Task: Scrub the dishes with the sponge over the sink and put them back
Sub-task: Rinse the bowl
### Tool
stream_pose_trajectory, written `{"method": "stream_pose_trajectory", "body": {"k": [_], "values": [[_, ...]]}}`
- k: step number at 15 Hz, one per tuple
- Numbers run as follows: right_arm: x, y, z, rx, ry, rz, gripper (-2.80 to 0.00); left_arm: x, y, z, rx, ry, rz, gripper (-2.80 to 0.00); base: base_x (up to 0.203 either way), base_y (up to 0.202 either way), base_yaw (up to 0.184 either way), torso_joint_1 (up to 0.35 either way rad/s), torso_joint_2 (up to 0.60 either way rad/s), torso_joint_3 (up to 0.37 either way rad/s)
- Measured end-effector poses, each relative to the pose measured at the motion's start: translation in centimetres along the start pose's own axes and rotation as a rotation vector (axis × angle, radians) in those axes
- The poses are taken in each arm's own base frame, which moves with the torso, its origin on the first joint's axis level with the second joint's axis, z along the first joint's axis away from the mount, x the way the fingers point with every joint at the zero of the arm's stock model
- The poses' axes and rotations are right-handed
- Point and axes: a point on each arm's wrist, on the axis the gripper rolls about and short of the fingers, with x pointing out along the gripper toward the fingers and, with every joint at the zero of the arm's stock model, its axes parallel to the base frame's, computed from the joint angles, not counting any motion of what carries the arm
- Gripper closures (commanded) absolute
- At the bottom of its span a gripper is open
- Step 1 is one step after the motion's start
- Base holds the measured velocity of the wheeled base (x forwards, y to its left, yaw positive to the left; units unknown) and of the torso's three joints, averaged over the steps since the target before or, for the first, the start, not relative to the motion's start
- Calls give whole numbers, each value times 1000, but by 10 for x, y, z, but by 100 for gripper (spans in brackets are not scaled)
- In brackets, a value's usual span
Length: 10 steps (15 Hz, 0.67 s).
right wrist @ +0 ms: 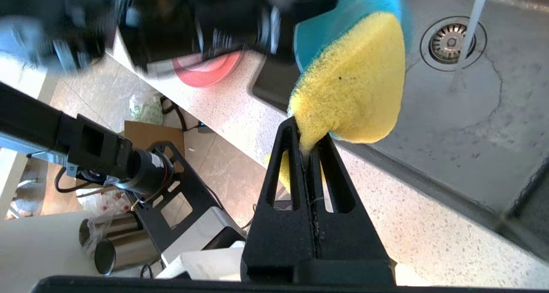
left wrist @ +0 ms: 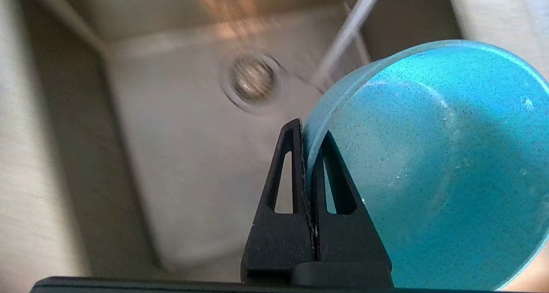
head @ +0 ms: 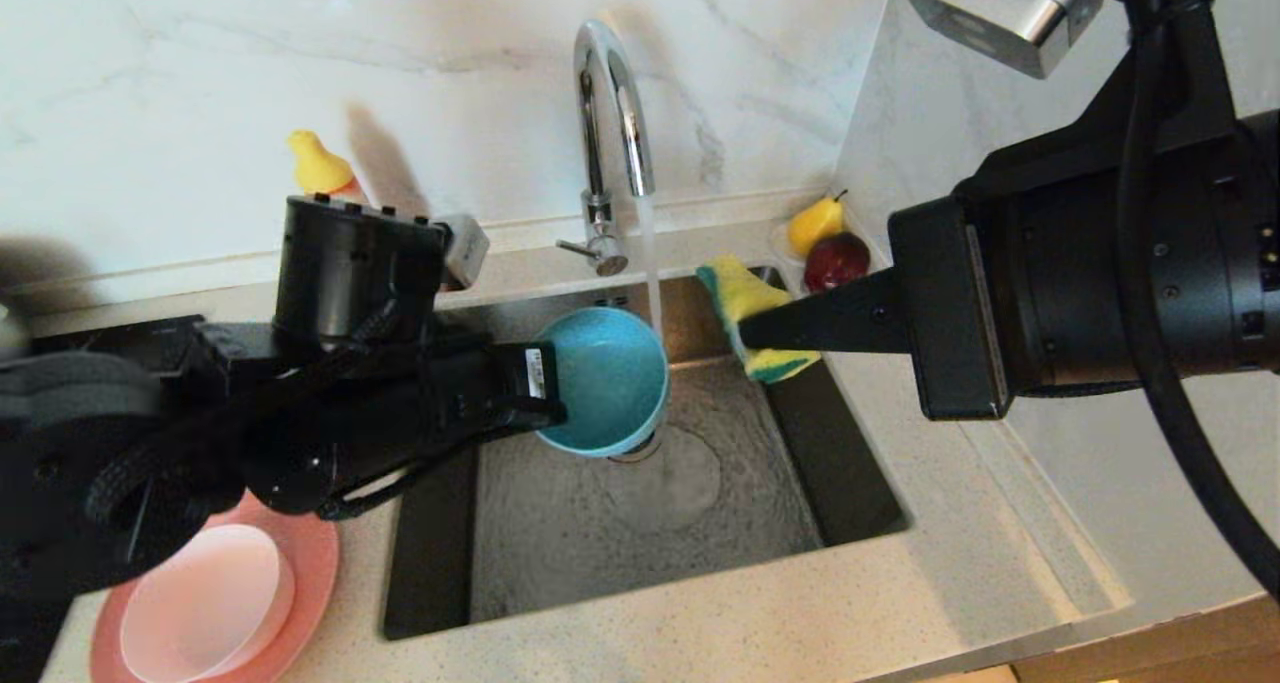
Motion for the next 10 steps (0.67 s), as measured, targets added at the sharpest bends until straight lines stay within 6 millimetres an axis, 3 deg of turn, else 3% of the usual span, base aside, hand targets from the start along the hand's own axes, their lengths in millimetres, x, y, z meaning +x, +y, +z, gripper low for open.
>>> {"method": "stream_pose_trajectory", "body": {"k": [6, 10], "values": [[1, -5, -9, 5, 30, -13, 0, 62, 5, 17, -251, 142, 79, 0, 0, 0, 0, 0, 0, 0], [2, -6, -11, 8, 38, -16, 0, 86, 4, 18, -284, 141, 76, 0, 0, 0, 0, 0, 0, 0]]}}
